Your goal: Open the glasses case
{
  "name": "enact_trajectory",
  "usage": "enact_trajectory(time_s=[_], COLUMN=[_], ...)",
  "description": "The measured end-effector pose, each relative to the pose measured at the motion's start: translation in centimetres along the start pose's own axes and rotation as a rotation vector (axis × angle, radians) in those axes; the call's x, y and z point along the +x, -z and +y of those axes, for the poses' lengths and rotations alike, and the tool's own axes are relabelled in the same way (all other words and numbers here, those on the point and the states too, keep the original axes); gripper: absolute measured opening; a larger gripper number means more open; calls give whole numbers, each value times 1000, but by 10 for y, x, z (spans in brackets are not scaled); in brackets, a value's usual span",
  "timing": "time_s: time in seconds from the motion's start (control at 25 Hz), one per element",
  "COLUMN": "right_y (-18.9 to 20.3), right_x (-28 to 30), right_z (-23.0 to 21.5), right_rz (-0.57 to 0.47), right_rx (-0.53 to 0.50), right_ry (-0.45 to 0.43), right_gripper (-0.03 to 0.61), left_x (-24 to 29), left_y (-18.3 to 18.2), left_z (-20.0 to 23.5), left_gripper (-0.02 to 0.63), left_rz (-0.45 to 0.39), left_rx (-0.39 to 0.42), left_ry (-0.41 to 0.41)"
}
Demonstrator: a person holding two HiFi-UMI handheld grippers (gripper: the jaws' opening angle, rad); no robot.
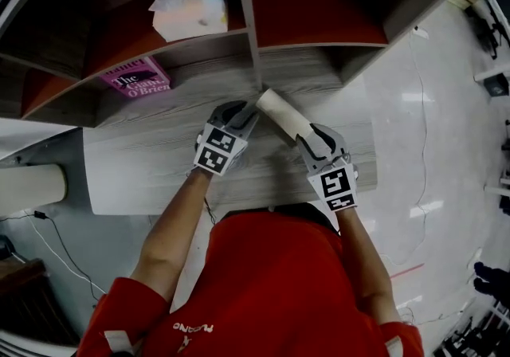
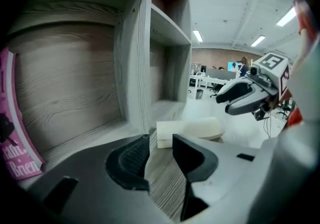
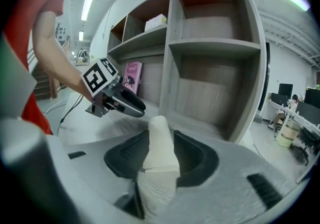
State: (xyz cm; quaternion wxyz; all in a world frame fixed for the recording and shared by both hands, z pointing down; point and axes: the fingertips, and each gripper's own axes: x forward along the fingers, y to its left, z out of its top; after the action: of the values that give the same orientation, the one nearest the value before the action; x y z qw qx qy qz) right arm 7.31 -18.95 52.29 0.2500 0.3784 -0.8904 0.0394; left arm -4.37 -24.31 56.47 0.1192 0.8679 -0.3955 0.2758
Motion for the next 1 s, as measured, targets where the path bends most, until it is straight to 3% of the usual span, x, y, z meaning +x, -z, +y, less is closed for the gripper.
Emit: enact_trajectory(time_s=[0.4,0.6,1.0], right_y=[34,49,64], right_x=[19,26,34], right_z=[3,8,7], right_rz=[157,222,280], right_rx=[-34,-50,-93], right_ry=[-52,-75,-75], right_gripper=[299,319,310], left_x=[28,34,41], left_y=[18,22,24], left_z=[-9,-11,-8], left_gripper=[160,158,158], left_rz=[126,169,236], left_rx=[-13,-2,43], left_ry=[154,175,143])
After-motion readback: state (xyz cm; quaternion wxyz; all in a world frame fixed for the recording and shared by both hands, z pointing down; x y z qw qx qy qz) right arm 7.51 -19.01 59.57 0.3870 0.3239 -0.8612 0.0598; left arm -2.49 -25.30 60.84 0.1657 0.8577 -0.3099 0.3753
